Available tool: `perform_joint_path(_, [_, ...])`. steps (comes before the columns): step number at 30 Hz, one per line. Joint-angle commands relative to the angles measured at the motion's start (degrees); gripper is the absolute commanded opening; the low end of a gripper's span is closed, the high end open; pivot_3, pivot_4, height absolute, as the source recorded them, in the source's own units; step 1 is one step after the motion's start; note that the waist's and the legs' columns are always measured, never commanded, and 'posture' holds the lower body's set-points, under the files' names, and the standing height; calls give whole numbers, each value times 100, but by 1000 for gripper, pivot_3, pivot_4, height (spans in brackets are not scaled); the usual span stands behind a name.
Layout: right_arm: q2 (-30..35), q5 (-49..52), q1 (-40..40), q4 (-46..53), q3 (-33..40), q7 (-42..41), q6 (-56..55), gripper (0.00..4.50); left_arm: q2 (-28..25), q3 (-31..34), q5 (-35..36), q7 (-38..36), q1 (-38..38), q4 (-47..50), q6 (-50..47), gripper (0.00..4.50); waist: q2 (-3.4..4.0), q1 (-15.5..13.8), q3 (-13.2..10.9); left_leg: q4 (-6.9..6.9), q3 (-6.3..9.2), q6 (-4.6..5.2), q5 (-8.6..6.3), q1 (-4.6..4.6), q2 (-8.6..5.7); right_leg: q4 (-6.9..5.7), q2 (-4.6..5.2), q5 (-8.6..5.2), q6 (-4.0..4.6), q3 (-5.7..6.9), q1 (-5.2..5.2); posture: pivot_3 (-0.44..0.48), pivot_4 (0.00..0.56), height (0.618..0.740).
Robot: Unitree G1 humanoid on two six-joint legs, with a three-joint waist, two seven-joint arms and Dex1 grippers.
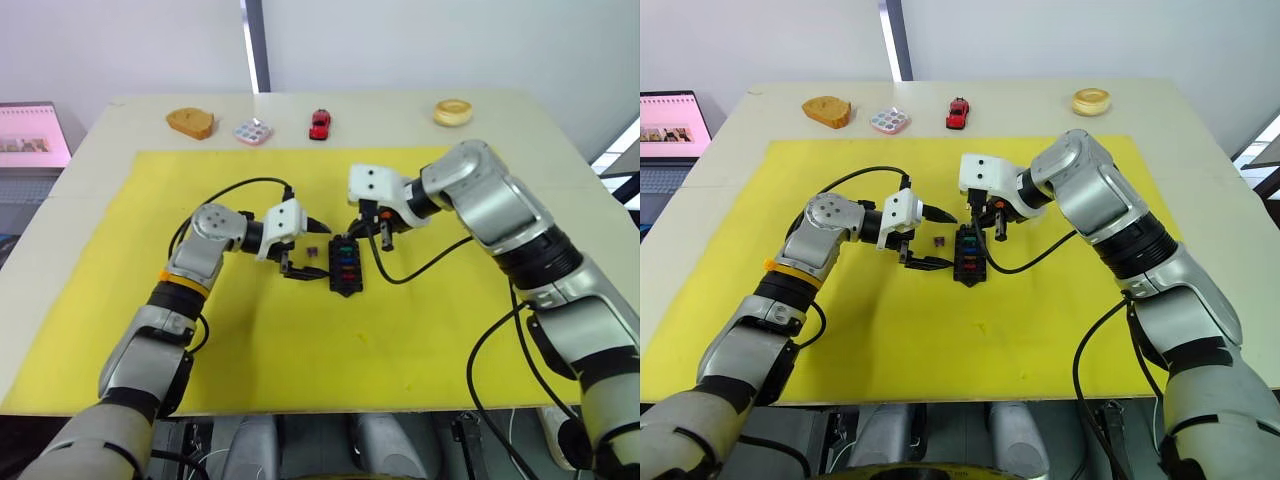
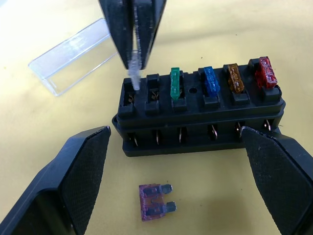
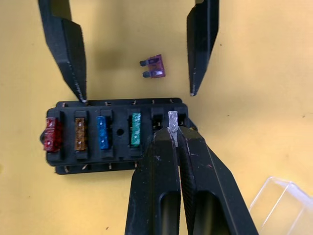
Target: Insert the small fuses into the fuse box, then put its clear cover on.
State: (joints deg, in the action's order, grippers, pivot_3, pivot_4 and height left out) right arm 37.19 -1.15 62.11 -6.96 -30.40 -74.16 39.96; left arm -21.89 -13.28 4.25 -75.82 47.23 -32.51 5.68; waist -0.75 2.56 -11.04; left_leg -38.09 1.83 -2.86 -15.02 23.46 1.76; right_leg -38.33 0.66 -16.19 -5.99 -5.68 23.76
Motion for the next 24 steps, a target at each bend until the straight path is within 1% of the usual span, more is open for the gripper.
perform_joint_path(1, [-3,-70,185,77,59,-89,-130,24,-22,66,99,28,-15,188,2,4500,0,0,0,0,0,0,0,0,0,0,0,0,0,0,0,0,150,740])
perform_joint_path(11, [-10,-76,125,193,62,-231,-126,24,-34,78,97,43,2,171,-13,4500,0,0,0,0,0,0,0,0,0,0,0,0,0,0,0,0,150,740])
perform_joint_path(24, [-78,-152,40,-2,36,-196,-199,24,-54,81,88,67,18,138,12,4500,0,2,0,0,0,0,0,0,0,0,0,0,0,0,0,0,150,740])
